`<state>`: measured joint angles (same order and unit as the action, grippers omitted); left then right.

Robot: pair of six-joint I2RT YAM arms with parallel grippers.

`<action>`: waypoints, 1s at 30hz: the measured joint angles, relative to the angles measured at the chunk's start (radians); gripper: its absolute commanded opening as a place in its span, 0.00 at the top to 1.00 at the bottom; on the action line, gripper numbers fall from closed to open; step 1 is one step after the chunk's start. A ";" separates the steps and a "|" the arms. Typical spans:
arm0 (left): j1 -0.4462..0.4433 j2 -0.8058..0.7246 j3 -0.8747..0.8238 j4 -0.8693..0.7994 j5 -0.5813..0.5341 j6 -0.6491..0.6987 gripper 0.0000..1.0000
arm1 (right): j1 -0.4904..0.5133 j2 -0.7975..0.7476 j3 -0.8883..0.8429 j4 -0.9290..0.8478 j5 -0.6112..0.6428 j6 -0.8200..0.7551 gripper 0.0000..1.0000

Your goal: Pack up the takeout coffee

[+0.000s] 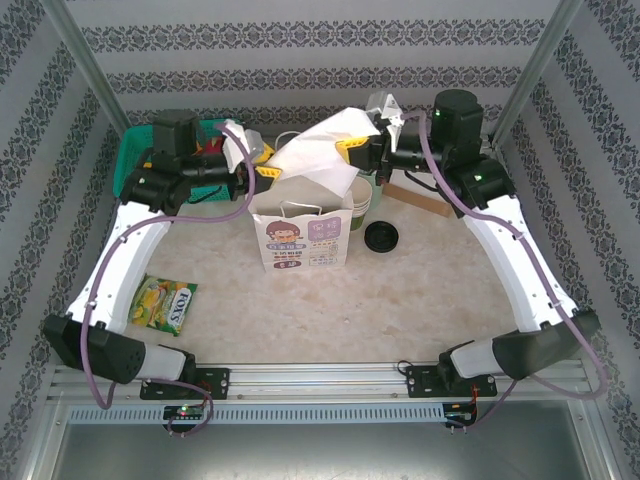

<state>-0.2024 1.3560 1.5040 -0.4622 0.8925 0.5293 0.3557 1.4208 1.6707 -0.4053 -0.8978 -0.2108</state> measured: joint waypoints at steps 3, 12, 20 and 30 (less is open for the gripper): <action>0.002 -0.063 -0.090 0.128 -0.140 -0.144 0.11 | 0.010 0.038 0.016 -0.051 0.030 -0.024 1.00; 0.002 -0.229 -0.255 0.250 -0.755 -0.737 0.01 | 0.097 0.141 0.108 -0.168 0.118 -0.094 1.00; 0.002 -0.251 -0.284 0.026 -1.059 -1.110 0.00 | 0.219 0.256 0.229 -0.304 0.265 -0.198 1.00; 0.002 -0.241 -0.416 -0.132 -1.112 -1.402 0.00 | 0.305 0.447 0.428 -0.449 0.423 -0.195 1.00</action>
<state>-0.2008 1.1149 1.0882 -0.5941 -0.2199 -0.8722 0.6609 1.8679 2.0987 -0.8547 -0.4744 -0.4061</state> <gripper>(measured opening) 0.995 0.072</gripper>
